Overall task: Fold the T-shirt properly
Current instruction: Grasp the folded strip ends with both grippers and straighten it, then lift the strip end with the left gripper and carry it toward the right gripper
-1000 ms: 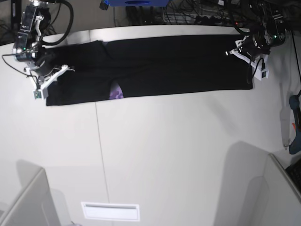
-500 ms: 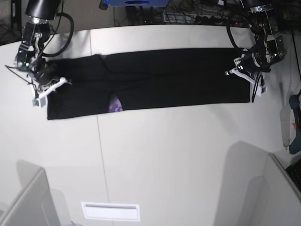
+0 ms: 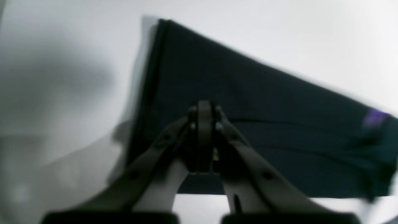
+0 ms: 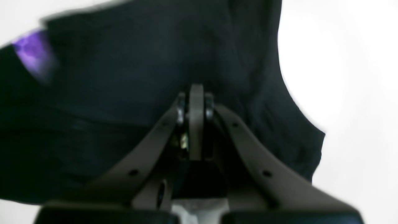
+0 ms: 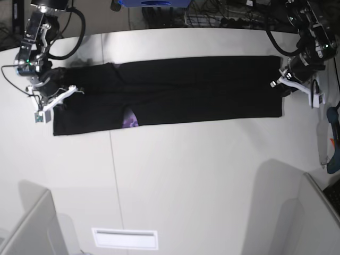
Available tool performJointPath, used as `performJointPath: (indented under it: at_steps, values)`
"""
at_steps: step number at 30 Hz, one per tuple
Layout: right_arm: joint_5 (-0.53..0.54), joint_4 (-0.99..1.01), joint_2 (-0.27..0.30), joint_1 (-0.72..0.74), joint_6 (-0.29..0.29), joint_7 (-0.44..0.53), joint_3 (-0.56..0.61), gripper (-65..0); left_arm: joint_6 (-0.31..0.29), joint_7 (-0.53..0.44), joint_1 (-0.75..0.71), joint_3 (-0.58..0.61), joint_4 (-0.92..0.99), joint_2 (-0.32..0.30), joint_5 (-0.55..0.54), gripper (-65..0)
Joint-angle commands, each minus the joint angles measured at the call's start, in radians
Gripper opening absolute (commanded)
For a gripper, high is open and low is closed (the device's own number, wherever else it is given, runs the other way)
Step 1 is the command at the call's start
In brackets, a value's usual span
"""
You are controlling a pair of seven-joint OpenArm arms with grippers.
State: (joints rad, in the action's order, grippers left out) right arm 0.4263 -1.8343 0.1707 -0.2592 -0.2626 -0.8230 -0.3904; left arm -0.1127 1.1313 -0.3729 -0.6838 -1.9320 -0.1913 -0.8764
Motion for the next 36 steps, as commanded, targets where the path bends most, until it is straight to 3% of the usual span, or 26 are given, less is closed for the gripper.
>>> performJointPath:
  at_steps: [1, 3, 5, 8, 11, 13, 14, 20, 25, 31, 36]
  values:
    - [0.01, -0.049, 0.011, -0.012, -0.007, 0.017, -0.002, -65.0, -0.003, -0.017, -0.018, -0.041, -0.014, -0.017, -0.05, -65.0]
    - [0.01, -0.106, 0.01, -0.041, -0.007, 0.017, 0.003, -65.0, -0.003, -0.017, -0.047, -0.113, 0.007, -0.017, -0.151, -65.0]
    - [0.01, -0.137, 0.01, -0.062, -0.007, 0.015, 0.005, -65.0, -0.003, -0.017, -0.053, -0.164, 0.026, -0.018, -0.186, -65.0]
    - [0.01, -0.14, 0.01, -0.073, -0.007, 0.015, 0.005, -65.0, -0.003, -0.018, -0.047, -0.179, 0.035, -0.021, -0.171, -42.9]
    - [0.01, -0.138, 0.01, -0.073, -0.007, 0.014, 0.005, -65.0, -0.003, -0.018, -0.019, -0.176, 0.036, -0.018, -0.162, -15.0]
    - [0.01, -0.138, 0.008, -0.075, -0.007, 0.012, 0.006, -65.0, -0.005, -0.017, -0.001, -0.173, 0.069, -0.017, -0.163, -2.8]
    - [0.01, -0.138, 0.008, -0.075, -0.007, 0.012, 0.006, -65.0, -0.005, -0.017, 0.01, -0.173, 0.088, -0.018, -0.163, -1.0]
    - [0.01, -0.138, 0.008, -0.075, -0.007, 0.012, 0.006, -65.0, -0.005, -0.018, 0.062, -0.032, 0.288, -0.075, -0.163, -8.1]
    - [0.01, -0.138, 0.008, -0.075, -0.007, 0.012, 0.005, -65.0, -0.031, -0.063, 0.079, 0.028, 0.342, -0.09, -0.16, -8.7]
    - [0.01, -0.14, 0.008, -0.073, -0.007, 0.012, 0.003, -65.0, -0.084, -0.11, 0.079, 0.16, 0.386, -0.11, 0.015, -8.7]
    - [0.01, -0.14, 0.008, -0.07, -0.007, 0.012, 0.003, -65.0, -0.134, -0.109, 0.076, 0.177, 0.392, -0.096, 0.043, -11.7]
